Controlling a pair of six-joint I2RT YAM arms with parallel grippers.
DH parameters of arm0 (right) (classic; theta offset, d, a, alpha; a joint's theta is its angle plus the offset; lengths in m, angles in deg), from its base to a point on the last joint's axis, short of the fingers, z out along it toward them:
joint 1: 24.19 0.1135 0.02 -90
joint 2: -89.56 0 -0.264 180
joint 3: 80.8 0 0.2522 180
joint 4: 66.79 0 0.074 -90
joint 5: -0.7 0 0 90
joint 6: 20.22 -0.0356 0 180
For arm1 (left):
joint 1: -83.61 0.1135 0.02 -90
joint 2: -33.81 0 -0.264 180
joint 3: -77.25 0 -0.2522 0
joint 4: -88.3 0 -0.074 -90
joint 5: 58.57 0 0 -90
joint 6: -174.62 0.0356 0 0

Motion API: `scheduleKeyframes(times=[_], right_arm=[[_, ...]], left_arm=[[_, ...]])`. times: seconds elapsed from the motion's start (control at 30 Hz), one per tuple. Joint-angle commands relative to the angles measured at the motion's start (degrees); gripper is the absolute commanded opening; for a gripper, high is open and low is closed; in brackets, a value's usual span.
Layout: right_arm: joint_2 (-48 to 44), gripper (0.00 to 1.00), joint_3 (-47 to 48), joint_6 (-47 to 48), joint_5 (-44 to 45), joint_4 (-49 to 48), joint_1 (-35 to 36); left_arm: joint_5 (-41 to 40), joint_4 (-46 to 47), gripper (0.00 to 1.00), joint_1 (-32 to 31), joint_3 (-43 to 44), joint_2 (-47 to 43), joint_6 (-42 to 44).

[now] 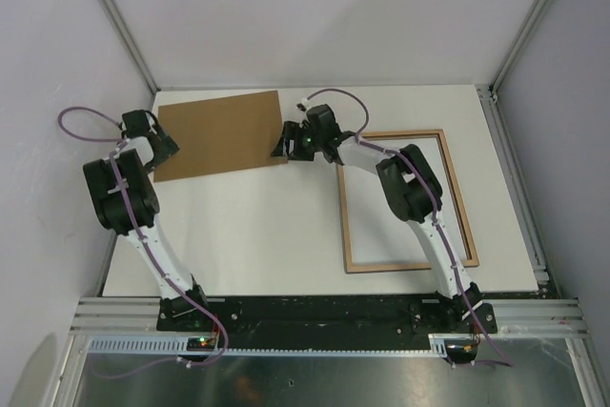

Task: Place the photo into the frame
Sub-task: Move the backboard to the center of the board.

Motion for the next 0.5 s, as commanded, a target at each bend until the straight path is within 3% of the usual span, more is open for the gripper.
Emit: scheduleKeyframes(times=[0.0,0.23,0.47], right_arm=[[1.31,0.73,1.21,-1.65,-2.38,-1.30,0.14],[1.29,0.73,0.76,-3.14,-4.02,-1.42,-0.69],[-4.57,0.73,-5.45,-2.96,-3.34,-1.89,0.04]], left_arm=[[4.37,-3.50,0.82,-1.98,-3.17,-1.54,-2.88],[4.73,-3.67,0.81,-3.71,-4.96,-2.43,-3.22],[4.71,-4.28,0.81,-6.48,-6.34,-3.87,-3.74]])
